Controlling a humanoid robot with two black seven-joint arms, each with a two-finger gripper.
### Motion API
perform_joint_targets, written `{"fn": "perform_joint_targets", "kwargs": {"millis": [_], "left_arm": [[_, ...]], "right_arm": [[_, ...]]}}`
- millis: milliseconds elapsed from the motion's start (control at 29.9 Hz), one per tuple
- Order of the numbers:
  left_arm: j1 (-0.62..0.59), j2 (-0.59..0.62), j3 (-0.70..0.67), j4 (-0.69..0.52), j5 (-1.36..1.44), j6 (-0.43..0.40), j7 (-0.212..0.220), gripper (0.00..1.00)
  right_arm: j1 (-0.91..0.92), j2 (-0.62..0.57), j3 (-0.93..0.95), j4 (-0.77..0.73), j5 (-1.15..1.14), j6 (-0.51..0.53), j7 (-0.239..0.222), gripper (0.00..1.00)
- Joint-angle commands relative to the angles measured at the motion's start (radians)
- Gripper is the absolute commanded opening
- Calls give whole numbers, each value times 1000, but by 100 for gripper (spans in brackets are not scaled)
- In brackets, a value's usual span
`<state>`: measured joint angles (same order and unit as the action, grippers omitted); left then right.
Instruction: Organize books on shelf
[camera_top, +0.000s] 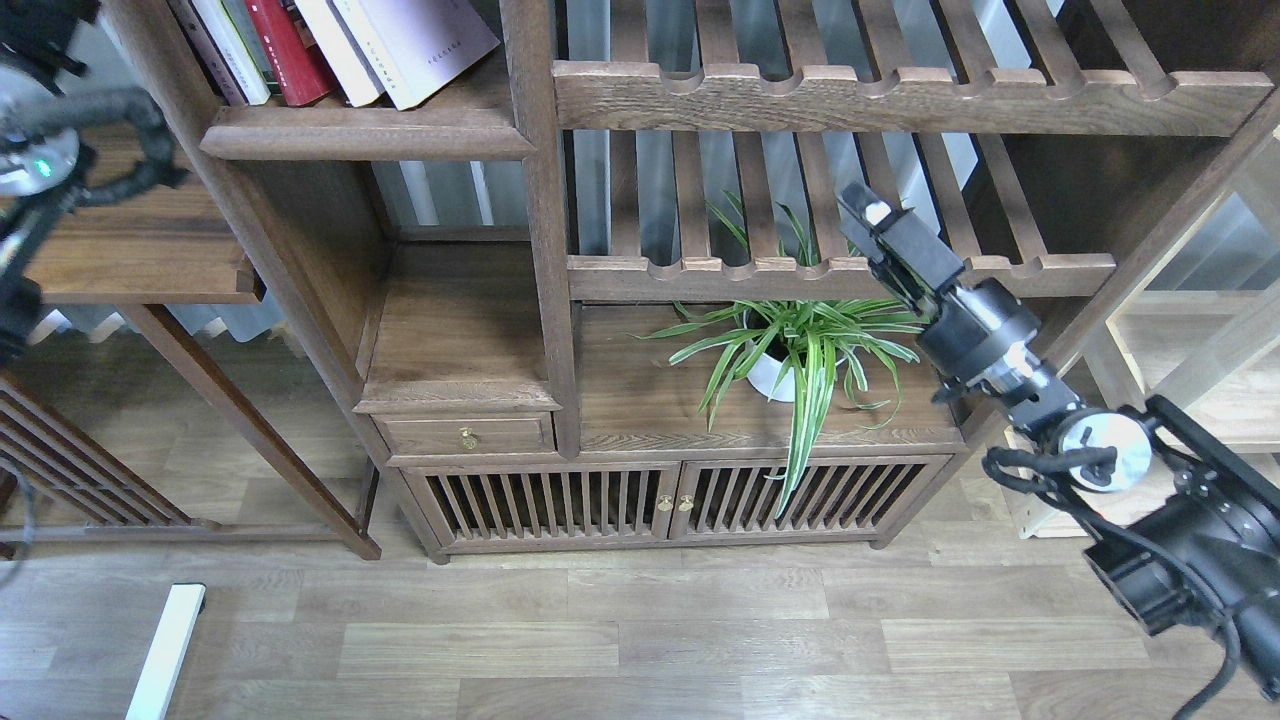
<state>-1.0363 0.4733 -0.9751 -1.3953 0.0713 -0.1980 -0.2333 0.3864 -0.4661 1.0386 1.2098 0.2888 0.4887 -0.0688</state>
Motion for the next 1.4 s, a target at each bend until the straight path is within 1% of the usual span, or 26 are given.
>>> {"fn": "perform_joint_targets", "kwargs": {"millis": [0, 134, 167, 234, 334, 502, 635, 802, 1003, 1371], "left_arm": [[85, -97, -24, -5, -42, -122, -26, 89], [171, -229, -22, 6, -41, -277, -24, 90], [192, -261, -22, 9, -39, -291, -21, 91], [234, -315, -13, 10, -38, -291, -14, 93], [286, -352, 6, 10, -34, -291, -14, 98], [334, -377, 68, 12, -34, -291, -14, 98], [335, -415, 114, 47, -34, -291, -21, 98], [337, -473, 156, 85, -33, -291, -15, 98], [335, -473, 200, 114, -33, -291, -12, 98], [335, -473, 237, 118, -33, -291, -11, 99]], "right_arm": [[25, 36, 7, 2, 1, 0, 6, 96], [26, 84, 23, 2, 0, 0, 4, 96], [26, 86, 24, 2, 0, 0, 4, 96], [25, 86, 24, 2, 0, 0, 3, 96], [25, 86, 27, 2, -2, 0, 3, 96], [25, 87, 43, 2, -2, 0, 4, 97], [26, 102, 52, 2, -3, 0, 4, 97], [34, 104, 50, 2, -8, 0, 3, 98], [48, 104, 52, 2, -26, 0, 3, 98], [52, 103, 73, 2, -30, 0, 3, 98]]}}
